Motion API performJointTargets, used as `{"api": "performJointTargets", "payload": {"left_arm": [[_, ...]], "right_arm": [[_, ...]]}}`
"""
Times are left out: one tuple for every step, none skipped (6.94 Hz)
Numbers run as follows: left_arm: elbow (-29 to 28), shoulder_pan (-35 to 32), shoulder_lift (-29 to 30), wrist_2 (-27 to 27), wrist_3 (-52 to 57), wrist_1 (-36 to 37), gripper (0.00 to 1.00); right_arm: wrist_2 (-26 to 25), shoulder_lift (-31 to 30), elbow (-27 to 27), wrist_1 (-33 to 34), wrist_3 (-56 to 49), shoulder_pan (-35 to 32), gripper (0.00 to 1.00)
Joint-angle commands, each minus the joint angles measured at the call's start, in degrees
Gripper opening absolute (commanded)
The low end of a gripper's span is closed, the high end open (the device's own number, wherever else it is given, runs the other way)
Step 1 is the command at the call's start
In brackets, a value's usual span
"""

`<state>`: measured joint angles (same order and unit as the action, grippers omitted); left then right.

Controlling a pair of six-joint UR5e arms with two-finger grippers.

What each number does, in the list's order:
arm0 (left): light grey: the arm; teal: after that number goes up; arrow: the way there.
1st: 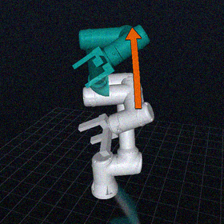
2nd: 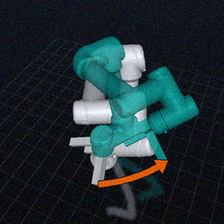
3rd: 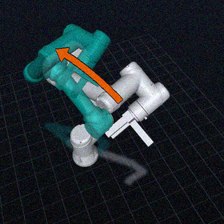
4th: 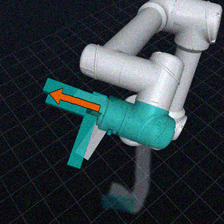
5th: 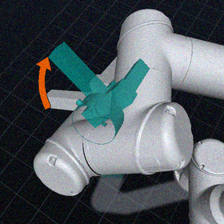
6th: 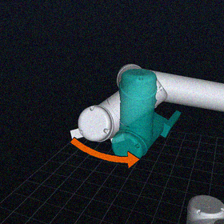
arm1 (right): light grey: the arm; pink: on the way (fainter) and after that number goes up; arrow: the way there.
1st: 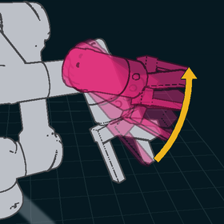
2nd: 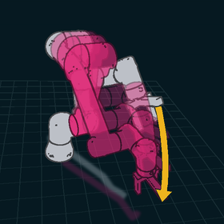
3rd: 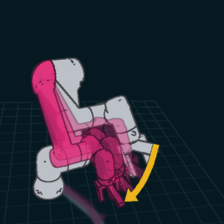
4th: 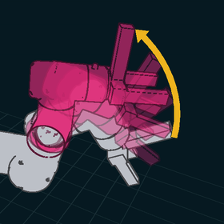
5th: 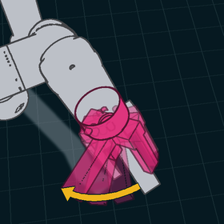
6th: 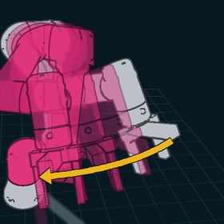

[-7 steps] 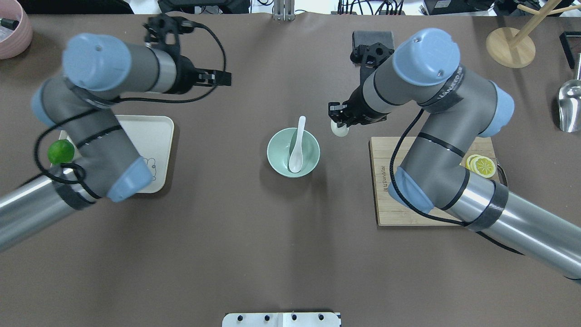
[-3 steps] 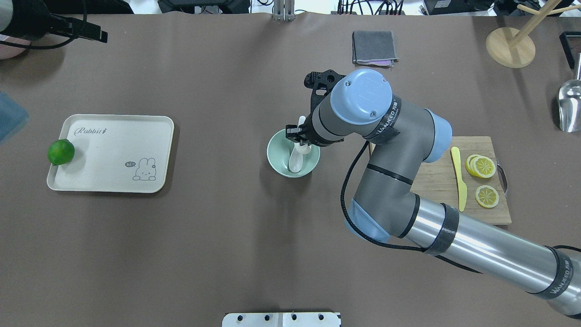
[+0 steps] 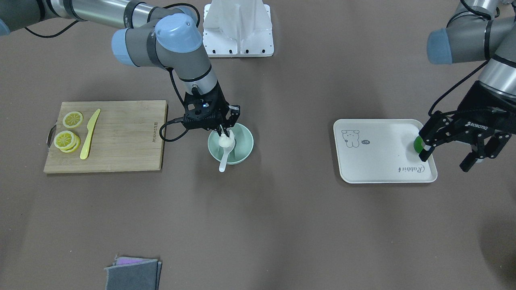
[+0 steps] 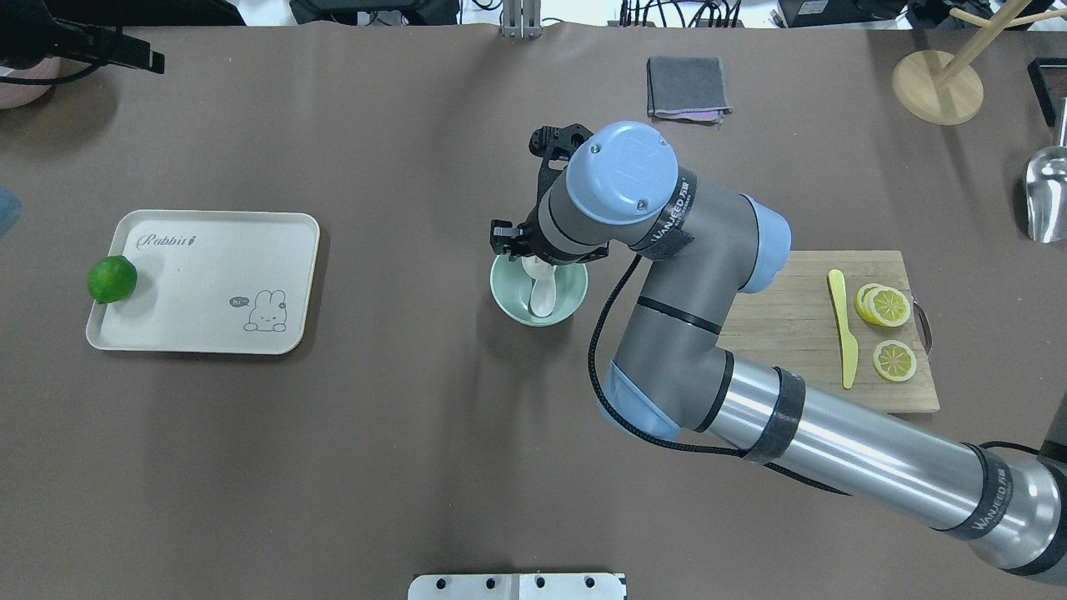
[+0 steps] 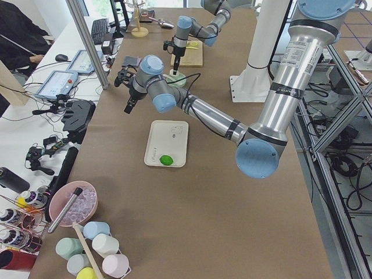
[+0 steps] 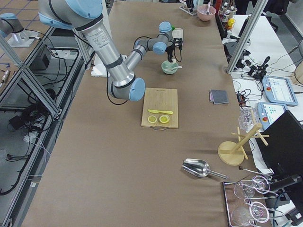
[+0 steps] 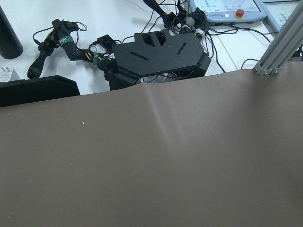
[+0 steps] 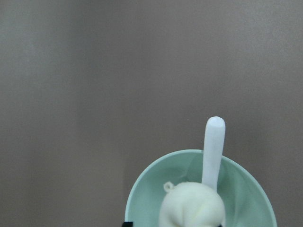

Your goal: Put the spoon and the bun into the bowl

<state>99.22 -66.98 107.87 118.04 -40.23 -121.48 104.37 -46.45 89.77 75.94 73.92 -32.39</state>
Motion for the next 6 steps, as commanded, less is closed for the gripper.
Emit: {"api": "performJointTargets", "payload": {"left_arm": [[0.27, 0.18, -0.64, -3.06, 0.07, -0.07, 0.98], [0.27, 0.18, -0.82, -3.08, 0.06, -0.34, 0.98], [0.27, 0.18, -0.82, -3.08, -0.02, -0.34, 0.98], [0.18, 0.27, -0.82, -3.08, 0.06, -0.43, 0.98], [1.66, 0.09, -0.91, -1.34, 0.06, -0.17, 0.98], [1.76, 0.00, -0.82, -1.06, 0.06, 0.18, 0.98]], "right_arm": [[-0.39, 0.84, -0.64, 0.70, -0.62, -0.22, 1.00], [-0.39, 0.84, -0.56, 1.75, -1.49, -0.83, 1.00], [-0.57, 1.01, -0.21, 1.93, -1.33, -0.84, 1.00], [-0.66, 1.36, 0.75, 4.11, -1.33, -0.92, 1.00], [1.52, 2.93, 2.07, 10.31, -3.24, -4.06, 1.00], [4.24, 1.73, 3.04, 12.11, -11.61, -8.09, 1.00]]}}
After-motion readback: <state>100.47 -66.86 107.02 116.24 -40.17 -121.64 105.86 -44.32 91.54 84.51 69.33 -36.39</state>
